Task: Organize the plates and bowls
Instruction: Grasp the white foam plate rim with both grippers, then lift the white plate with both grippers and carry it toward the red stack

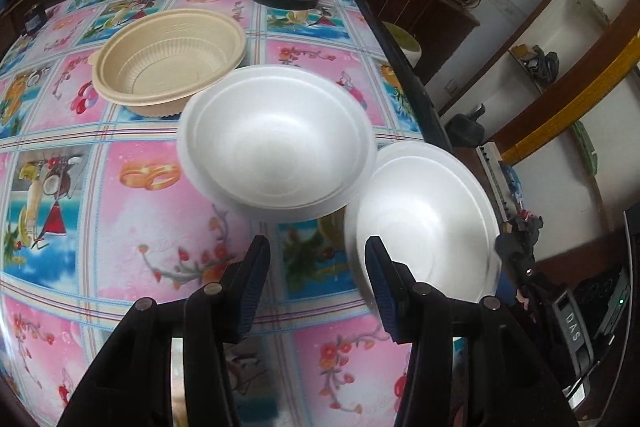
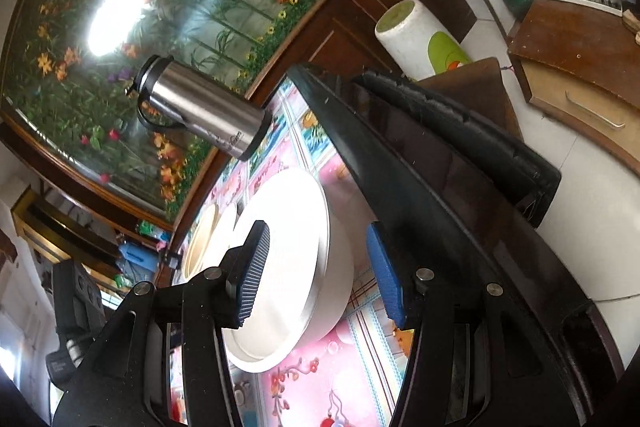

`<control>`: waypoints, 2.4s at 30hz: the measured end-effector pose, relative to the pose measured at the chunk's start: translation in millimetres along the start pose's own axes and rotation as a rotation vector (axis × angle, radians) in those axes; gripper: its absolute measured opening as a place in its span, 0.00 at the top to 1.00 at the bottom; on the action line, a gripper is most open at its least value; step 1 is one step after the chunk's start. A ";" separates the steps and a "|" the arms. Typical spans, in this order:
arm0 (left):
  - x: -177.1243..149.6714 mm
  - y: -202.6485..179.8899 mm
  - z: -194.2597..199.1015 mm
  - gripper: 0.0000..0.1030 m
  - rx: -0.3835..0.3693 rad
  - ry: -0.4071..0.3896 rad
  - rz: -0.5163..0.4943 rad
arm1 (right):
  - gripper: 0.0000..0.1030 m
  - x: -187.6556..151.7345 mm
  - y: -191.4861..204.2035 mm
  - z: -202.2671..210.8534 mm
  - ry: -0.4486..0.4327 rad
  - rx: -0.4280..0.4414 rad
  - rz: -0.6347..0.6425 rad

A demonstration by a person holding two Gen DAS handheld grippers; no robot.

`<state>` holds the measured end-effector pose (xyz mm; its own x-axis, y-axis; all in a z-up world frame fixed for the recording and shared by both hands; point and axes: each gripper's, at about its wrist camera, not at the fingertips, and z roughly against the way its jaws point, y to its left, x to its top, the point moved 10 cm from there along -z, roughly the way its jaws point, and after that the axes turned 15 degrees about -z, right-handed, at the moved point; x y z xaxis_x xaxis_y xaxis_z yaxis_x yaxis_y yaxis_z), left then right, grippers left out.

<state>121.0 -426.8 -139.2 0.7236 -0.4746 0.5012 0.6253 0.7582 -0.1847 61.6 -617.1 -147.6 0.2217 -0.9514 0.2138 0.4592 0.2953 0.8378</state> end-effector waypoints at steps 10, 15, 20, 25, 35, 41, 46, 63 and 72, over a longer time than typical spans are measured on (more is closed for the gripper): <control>-2.7 -9.4 -27.0 0.52 -0.010 0.038 -0.021 | 0.79 -8.5 -6.4 -12.2 0.017 -0.088 0.068; -10.3 -13.0 -35.5 0.69 -0.035 0.067 -0.039 | 0.90 -4.5 -8.2 -9.1 -0.011 -0.102 0.080; -16.0 -19.9 -34.1 0.89 -0.056 0.071 -0.064 | 0.91 -8.5 3.5 -6.5 -0.031 -0.096 0.151; -25.7 -15.9 -29.3 0.89 -0.083 0.082 -0.056 | 0.91 -11.1 5.1 -5.3 -0.019 -0.084 0.158; -55.2 13.5 -3.4 0.89 -0.075 0.090 -0.027 | 0.92 -54.0 11.2 -0.5 0.036 -0.066 0.150; -81.4 46.6 19.6 0.90 -0.061 0.074 -0.001 | 0.93 -95.8 19.8 -5.4 0.110 -0.088 0.130; -102.0 81.4 42.0 0.90 -0.030 0.053 0.036 | 0.93 -133.9 35.6 -18.3 0.205 -0.134 0.142; -159.1 228.6 179.9 0.90 0.119 -0.145 0.229 | 0.93 -296.1 138.2 -63.0 0.543 -0.009 0.229; -206.8 319.3 262.2 0.90 0.261 -0.222 0.353 | 0.92 -415.2 223.3 -89.2 0.694 0.078 0.392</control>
<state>94.3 30.7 -80.1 0.7804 -0.0828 0.6198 0.2380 0.9559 -0.1720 148.8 -148.3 -94.1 0.8508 -0.5006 0.1597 0.1816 0.5654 0.8046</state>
